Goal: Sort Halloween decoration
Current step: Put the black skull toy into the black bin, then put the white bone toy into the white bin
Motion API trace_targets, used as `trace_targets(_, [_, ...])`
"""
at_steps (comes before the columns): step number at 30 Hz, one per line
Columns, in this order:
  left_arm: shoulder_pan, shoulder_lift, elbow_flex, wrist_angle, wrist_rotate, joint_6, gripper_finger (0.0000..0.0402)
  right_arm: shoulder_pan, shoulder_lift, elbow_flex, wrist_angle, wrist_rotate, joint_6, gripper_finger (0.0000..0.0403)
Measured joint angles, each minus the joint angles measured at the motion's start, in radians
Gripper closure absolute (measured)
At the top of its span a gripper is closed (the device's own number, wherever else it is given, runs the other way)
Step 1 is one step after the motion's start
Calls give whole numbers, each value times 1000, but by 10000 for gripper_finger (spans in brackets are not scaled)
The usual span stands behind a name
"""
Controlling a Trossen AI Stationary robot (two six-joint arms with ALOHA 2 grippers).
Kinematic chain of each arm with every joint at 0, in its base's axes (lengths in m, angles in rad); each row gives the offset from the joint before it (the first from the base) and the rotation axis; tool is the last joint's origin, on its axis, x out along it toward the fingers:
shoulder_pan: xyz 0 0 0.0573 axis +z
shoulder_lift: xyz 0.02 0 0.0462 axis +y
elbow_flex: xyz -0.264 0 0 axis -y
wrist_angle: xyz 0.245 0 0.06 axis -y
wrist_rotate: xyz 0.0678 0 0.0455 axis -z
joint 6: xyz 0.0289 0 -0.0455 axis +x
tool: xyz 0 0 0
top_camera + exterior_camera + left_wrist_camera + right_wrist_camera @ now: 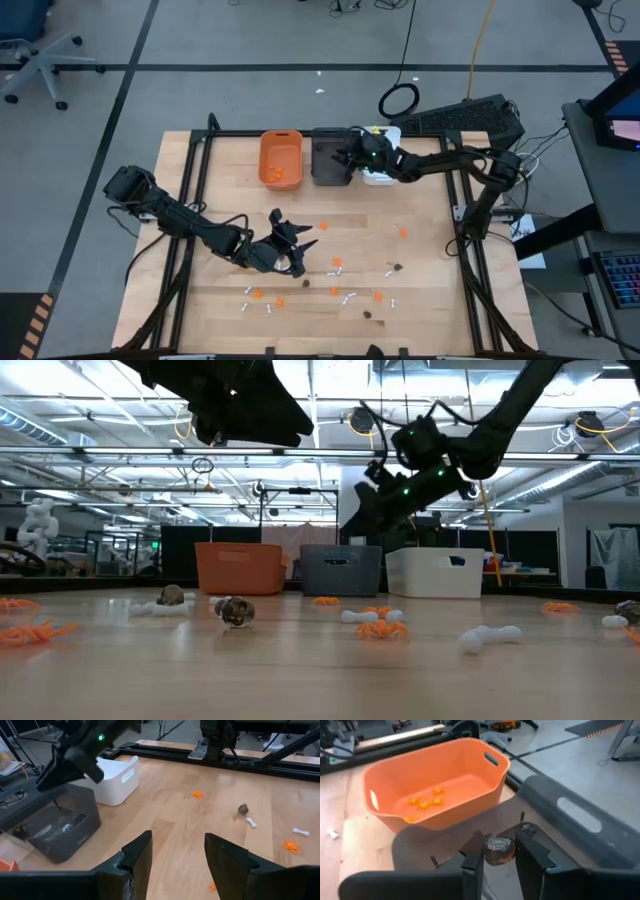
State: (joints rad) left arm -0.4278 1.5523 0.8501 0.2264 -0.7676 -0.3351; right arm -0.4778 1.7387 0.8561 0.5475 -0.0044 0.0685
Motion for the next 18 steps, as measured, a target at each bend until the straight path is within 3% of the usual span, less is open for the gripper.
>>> trace_targets(9, [3, 0, 0, 0, 0, 0, 222, -1, 25, 1, -6, 62, -1, 324])
trace_targets(18, [2, 0, 0, -1, 0, 0, 222, 17, -37, 0, -76, 59, -33, 227])
